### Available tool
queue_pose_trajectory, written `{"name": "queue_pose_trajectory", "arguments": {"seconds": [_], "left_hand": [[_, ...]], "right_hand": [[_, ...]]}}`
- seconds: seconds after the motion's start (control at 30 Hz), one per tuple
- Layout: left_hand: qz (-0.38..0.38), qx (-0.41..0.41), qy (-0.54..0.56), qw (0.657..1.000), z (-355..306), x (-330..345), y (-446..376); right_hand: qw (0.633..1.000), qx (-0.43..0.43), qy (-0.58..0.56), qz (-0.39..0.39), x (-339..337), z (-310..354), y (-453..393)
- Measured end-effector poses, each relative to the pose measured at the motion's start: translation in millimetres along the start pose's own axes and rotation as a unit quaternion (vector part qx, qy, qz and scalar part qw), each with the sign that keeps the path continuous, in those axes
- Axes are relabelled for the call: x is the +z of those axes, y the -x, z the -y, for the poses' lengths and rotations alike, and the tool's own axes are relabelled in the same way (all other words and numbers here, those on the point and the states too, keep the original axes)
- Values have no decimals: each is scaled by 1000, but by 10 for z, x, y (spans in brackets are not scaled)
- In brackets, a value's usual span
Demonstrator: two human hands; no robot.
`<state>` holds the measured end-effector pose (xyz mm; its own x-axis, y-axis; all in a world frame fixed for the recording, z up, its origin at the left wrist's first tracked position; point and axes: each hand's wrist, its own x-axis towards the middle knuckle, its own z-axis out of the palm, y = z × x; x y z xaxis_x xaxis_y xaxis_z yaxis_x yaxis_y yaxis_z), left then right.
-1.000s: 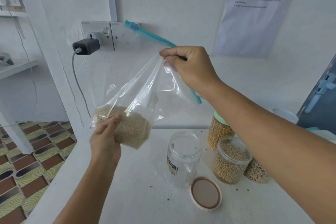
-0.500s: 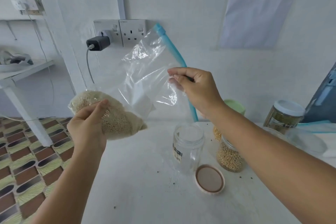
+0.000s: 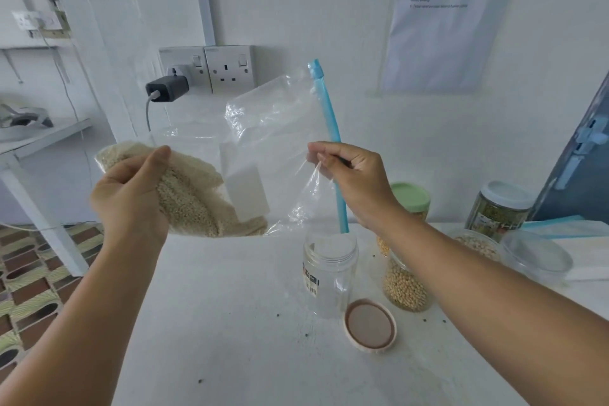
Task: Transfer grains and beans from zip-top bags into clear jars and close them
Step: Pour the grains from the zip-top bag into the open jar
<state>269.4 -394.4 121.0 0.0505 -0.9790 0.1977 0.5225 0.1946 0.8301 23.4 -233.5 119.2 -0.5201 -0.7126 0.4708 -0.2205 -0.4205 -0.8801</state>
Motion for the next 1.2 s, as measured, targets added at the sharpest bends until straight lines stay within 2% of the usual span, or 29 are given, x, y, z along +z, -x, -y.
{"name": "queue_pose_trajectory", "arguments": {"seconds": [0.37,0.7,0.93,1.2], "left_hand": [[9,45,0,999,-284,119,-95],[39,48,-32,998,-217,289,-26],[58,62,-49,995,-176,396,-1],[43,50,-29,997,-225,425,-91]], "right_hand": [[998,36,-59,7,1,-154,33],[997,69,-36,9,-198,-254,74],[997,67,-33,13,-209,-278,84],[998,53,-26,14,-140,-224,-97]]}}
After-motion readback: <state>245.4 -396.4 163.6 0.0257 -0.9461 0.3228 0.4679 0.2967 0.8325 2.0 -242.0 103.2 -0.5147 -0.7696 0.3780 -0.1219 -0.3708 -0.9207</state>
